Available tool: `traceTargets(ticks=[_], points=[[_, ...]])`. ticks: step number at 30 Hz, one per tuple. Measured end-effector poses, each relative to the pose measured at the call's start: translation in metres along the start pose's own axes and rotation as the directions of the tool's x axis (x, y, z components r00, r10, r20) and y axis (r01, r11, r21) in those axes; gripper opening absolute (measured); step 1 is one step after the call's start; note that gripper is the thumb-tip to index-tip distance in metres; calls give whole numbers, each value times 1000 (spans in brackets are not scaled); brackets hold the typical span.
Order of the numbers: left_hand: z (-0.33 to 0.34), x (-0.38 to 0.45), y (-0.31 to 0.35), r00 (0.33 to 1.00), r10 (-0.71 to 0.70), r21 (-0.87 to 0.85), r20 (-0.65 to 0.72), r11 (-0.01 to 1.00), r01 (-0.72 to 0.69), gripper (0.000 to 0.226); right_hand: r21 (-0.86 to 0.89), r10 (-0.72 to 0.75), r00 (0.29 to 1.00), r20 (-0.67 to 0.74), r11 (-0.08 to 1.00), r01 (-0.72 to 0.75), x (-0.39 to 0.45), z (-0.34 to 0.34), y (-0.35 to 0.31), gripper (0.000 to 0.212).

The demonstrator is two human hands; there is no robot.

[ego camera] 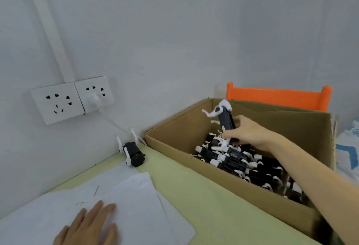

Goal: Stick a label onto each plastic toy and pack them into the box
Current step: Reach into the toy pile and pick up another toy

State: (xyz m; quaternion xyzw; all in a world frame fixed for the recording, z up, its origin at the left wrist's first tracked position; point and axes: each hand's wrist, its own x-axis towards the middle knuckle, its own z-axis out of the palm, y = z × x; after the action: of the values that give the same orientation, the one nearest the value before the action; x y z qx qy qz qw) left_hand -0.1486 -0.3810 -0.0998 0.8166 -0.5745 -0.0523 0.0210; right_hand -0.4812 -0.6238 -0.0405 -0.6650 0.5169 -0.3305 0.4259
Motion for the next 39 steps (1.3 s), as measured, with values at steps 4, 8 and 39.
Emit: traceTargets(ticks=[4,8,39], points=[[-3,3,0,999,-46,49,9,998,45,112,-493,287,952,106,847,-201,32,0,49,39],[-7,9,0,996,-67,-18,-52,998,66,95,-707,489,865,114,652,-276,43,9,82,60],[3,-28,-20,608,-153,-551,-779,630,-547,24,-93,-573,807,147,804,588,-121,247,-65,32]])
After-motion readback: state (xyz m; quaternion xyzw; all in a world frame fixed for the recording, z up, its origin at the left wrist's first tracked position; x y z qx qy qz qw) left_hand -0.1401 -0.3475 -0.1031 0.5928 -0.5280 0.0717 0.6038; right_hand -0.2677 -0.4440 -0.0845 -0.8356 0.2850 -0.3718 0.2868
